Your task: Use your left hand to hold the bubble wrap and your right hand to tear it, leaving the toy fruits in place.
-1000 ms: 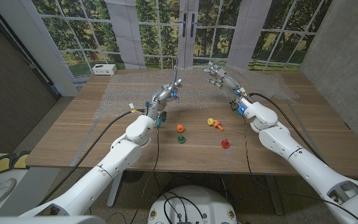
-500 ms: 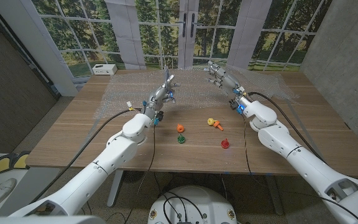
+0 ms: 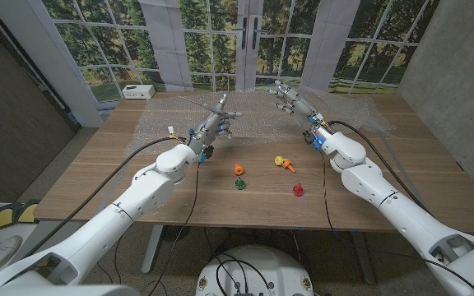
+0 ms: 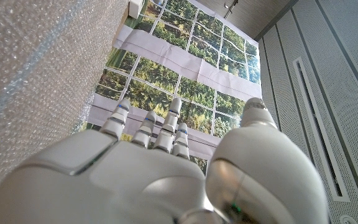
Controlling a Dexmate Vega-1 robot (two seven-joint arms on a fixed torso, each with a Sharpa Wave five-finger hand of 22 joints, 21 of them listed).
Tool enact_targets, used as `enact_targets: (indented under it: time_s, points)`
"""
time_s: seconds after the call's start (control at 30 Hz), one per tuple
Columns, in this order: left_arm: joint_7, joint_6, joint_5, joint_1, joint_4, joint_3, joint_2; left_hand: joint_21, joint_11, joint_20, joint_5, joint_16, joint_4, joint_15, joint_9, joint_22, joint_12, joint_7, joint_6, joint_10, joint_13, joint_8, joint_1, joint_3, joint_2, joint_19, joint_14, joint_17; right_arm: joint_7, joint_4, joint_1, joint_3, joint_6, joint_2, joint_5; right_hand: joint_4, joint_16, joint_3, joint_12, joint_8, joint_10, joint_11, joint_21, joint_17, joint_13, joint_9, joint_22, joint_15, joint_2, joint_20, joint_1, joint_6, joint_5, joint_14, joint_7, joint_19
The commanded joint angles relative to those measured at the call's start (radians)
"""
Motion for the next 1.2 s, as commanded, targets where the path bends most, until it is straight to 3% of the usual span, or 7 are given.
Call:
enact_targets:
  time_s: [0.03,0.1,0.17,0.33,1.0,1.1,1.2]
  points:
    - [-0.039,0.019,-0.009,-0.016,-0.010,0.013,0.019,-0.006,0.001,-0.019,0.009,0.007,-0.014,0.001,-0.006,0.000,0.007,0.053,0.125,0.015,0.003,0.024,-0.017,-0.001,0.003,0.011,0.009,0.004,-0.007,-0.019,-0.005,0.003,-0.011,-0.011,-0.003,-0.004,0.004,0.001,-0.010,0.004,0.007,-0.010,0.003,-0.001,0.000,0.002,0.003,-0.019,0.003,0.005,-0.004,0.002,0.000,-0.002,0.001,-0.008]
    - [-0.035,0.020,-0.005,-0.013,-0.013,0.014,0.020,-0.007,0.002,-0.019,0.010,0.008,-0.016,0.001,-0.004,-0.002,0.007,0.055,0.140,0.016,0.003,0.031,-0.018,-0.001,0.004,0.013,0.009,0.004,-0.008,-0.021,-0.007,0.003,-0.010,-0.012,-0.003,-0.004,0.005,0.001,-0.012,0.004,0.009,-0.007,0.003,-0.001,0.000,0.002,0.003,-0.018,0.003,0.005,-0.004,0.003,-0.001,-0.002,0.000,-0.007]
    - [-0.034,0.021,-0.007,-0.010,-0.017,0.014,0.021,-0.007,0.002,-0.018,0.015,0.008,-0.025,0.000,0.007,-0.001,0.007,0.061,0.210,0.021,0.004,0.063,-0.020,0.001,0.005,0.015,0.013,0.004,-0.010,-0.026,-0.010,0.005,-0.014,-0.014,0.000,-0.005,0.005,0.001,-0.014,0.004,0.008,-0.006,0.003,-0.002,-0.001,0.002,0.003,-0.018,0.004,0.005,-0.004,0.002,-0.001,-0.002,0.001,-0.007]
    - [-0.030,0.019,-0.011,-0.002,-0.023,0.012,0.022,-0.011,0.005,-0.012,0.022,0.007,-0.042,0.001,0.036,-0.009,0.006,0.052,0.275,0.034,0.003,0.107,-0.019,0.001,0.005,0.021,0.018,0.003,-0.010,-0.031,-0.015,0.006,-0.009,-0.018,-0.002,-0.006,0.006,0.001,-0.017,0.004,0.011,-0.001,0.004,-0.002,-0.003,0.002,0.003,-0.017,0.006,0.005,-0.004,0.003,-0.001,-0.002,0.000,-0.007]
    - [-0.001,0.011,-0.017,0.023,-0.034,0.002,0.018,-0.018,0.010,-0.003,0.050,0.000,-0.101,0.000,0.250,-0.022,0.000,0.024,0.314,0.075,0.001,0.293,0.006,0.007,0.014,0.034,0.046,0.000,-0.020,-0.051,-0.028,0.011,-0.013,-0.026,0.000,-0.011,0.007,0.000,-0.030,0.005,0.015,-0.005,0.003,-0.005,-0.009,0.002,0.003,-0.018,0.008,0.005,-0.005,0.002,-0.001,-0.004,0.000,-0.008]
    - [0.001,0.006,-0.018,0.025,-0.032,0.001,0.017,-0.016,0.008,-0.002,0.054,-0.001,-0.108,0.000,0.311,-0.019,-0.001,0.015,0.306,0.085,0.000,0.337,0.008,0.009,0.017,0.035,0.053,-0.001,-0.021,-0.049,-0.027,0.011,-0.010,-0.025,-0.003,-0.011,0.007,0.000,-0.031,0.005,0.016,-0.005,0.004,-0.005,-0.010,0.002,0.003,-0.018,0.009,0.004,-0.005,0.002,-0.001,-0.005,-0.001,-0.008]
    - [0.009,-0.001,-0.016,0.028,-0.030,-0.001,0.012,-0.020,0.007,0.001,0.058,-0.001,-0.117,-0.001,0.417,-0.029,-0.001,0.006,0.281,0.106,-0.001,0.408,0.008,0.011,0.021,0.043,0.068,-0.002,-0.023,-0.050,-0.027,0.012,-0.010,-0.025,-0.002,-0.012,0.007,-0.001,-0.033,0.005,0.017,-0.006,0.004,-0.006,-0.011,0.002,0.003,-0.017,0.009,0.004,-0.005,0.002,-0.001,-0.005,-0.001,-0.008]
